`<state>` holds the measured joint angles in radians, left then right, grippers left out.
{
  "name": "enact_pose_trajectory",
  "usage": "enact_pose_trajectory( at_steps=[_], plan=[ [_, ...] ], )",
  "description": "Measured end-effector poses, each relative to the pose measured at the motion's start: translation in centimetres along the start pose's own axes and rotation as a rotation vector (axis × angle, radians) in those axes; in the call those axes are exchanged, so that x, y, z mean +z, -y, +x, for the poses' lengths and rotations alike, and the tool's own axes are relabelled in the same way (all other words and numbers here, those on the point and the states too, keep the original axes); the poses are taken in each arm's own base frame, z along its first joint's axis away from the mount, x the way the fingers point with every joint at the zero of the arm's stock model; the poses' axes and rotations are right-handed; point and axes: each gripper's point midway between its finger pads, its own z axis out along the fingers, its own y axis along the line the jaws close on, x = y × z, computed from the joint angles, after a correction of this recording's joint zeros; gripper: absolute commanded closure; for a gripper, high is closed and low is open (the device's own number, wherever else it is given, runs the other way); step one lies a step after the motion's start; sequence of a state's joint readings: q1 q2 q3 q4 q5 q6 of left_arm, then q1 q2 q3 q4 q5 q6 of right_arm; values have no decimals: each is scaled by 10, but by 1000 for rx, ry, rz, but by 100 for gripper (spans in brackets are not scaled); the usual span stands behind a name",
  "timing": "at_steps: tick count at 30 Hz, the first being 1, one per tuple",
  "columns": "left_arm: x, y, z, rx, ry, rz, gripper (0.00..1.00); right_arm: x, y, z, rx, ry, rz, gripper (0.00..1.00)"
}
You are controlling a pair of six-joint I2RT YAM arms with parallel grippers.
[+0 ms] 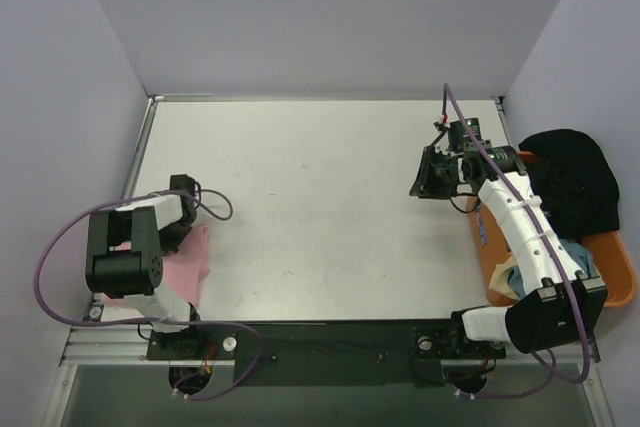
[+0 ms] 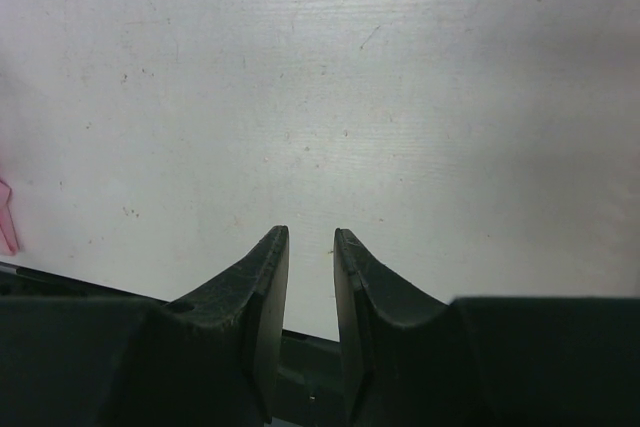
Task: Fold and stack the t-shirts
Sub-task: Put the neatly folded tshirt into the corner of the board with the left arm
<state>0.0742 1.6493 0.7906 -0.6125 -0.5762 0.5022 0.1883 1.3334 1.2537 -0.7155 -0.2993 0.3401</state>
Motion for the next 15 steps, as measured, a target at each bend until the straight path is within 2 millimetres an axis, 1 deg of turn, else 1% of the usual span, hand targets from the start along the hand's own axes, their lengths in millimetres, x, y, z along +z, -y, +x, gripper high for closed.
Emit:
enact_pose_trajectory(
  at_steps=[4,7,9,10,11,12,13,14,15],
  plan=[
    [-1,-5,-2,2,20,-26,100,-9,1,-3,-3,36,6,78],
    [-7,-6,-7,-17,56,-11,98,-10,3,-3,-2,43,12,78],
    [-15,-10,-12,-39,83,2,93,-10,3,-3,-2,43,13,76],
    [-20,-13,-16,-52,99,8,88,-10,3,-3,-2,42,13,76],
    [-28,-19,-22,-72,124,13,85,-10,3,-3,-3,42,13,72],
    [-35,-24,-28,-91,151,16,80,-10,3,-3,-3,42,14,65],
    [-43,-29,-34,-109,179,19,75,-10,4,-3,-4,42,17,62],
    [-53,-35,-39,-130,212,25,65,-11,5,-3,-4,45,23,57],
    [-62,-38,-44,-146,243,35,60,-11,6,-4,-8,49,28,55]
  ],
)
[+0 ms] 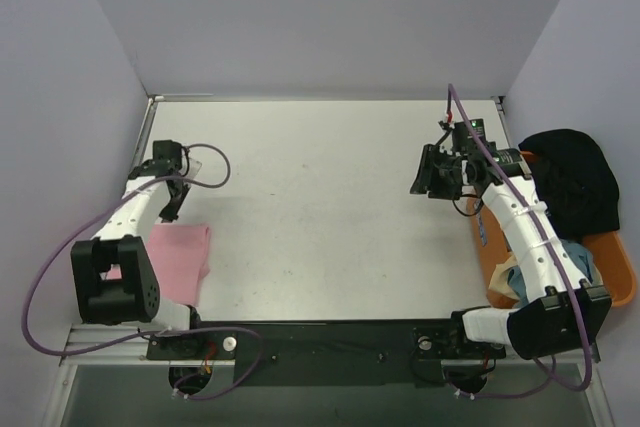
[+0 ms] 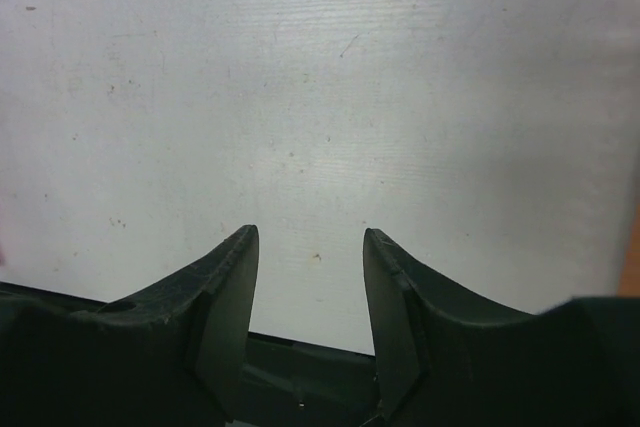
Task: Fold and stack the t-shirts
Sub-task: Put the neatly folded tshirt into the corner of the board with the left arm
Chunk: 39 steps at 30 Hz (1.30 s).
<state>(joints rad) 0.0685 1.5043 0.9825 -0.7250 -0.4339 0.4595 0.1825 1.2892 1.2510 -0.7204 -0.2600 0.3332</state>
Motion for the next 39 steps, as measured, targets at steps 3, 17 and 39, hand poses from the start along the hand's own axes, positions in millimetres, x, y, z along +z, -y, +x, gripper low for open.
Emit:
enact_pose_trajectory(
  at_steps=[3,17,39],
  plan=[
    [-34,-4,-31,-60,166,63,38,-6,4,-3,-5,32,20,48],
    [-148,103,-64,-130,938,514,10,5,40,48,-39,359,-9,37],
    [-126,95,-46,-337,1101,364,15,33,74,74,-70,732,-21,37]
  ],
)
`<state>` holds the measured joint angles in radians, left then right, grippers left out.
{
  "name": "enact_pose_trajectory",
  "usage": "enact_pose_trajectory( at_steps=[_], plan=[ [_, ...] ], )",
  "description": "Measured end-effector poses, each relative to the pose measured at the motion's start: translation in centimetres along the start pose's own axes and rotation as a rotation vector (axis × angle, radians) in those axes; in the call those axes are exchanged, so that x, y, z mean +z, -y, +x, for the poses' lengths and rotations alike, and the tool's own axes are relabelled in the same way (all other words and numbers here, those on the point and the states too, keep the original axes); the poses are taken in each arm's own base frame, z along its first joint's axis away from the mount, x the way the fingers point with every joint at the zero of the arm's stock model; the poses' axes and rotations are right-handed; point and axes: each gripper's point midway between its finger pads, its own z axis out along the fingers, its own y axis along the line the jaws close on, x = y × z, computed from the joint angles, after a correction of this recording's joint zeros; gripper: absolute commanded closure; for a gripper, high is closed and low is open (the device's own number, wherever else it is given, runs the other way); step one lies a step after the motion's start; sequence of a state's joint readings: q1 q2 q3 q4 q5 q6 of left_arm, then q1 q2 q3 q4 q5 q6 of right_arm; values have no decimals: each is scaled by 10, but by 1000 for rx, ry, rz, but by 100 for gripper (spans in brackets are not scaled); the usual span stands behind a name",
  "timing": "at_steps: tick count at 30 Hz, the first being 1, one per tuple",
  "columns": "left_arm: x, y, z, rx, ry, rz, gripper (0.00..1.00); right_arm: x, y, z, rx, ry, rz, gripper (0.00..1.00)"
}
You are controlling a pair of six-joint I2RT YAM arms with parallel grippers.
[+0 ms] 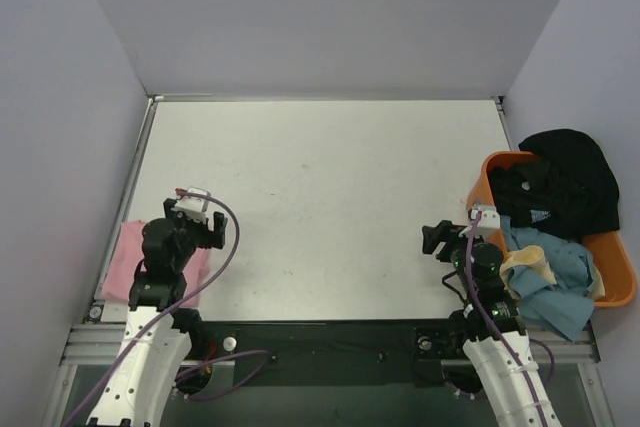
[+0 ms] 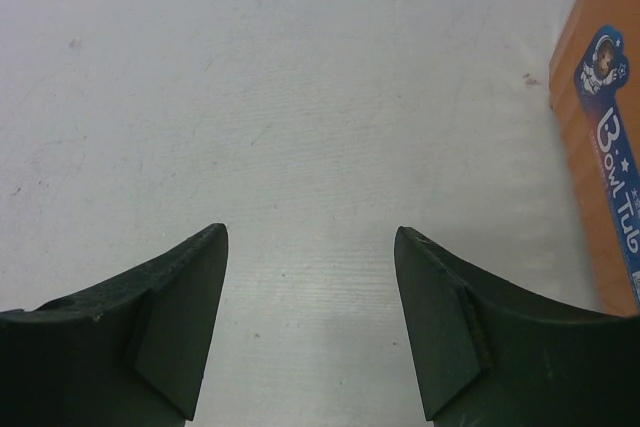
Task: Fold and stack the t-shirts
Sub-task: Put the neatly folded tshirt into the corner of the board with the left arm
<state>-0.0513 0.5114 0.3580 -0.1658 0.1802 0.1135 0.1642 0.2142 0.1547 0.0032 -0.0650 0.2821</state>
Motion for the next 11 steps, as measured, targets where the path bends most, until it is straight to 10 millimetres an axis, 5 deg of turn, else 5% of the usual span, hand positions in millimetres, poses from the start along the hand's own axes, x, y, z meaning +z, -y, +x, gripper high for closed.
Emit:
enact_pose_trajectory(
  at_steps=[7,11],
  plan=[
    [7,-2,26,40,57,-27,15,1,1,2,0,-8,5,37],
    [4,-2,22,45,96,-30,11,1,1,2,-1,-11,6,37]
  ],
)
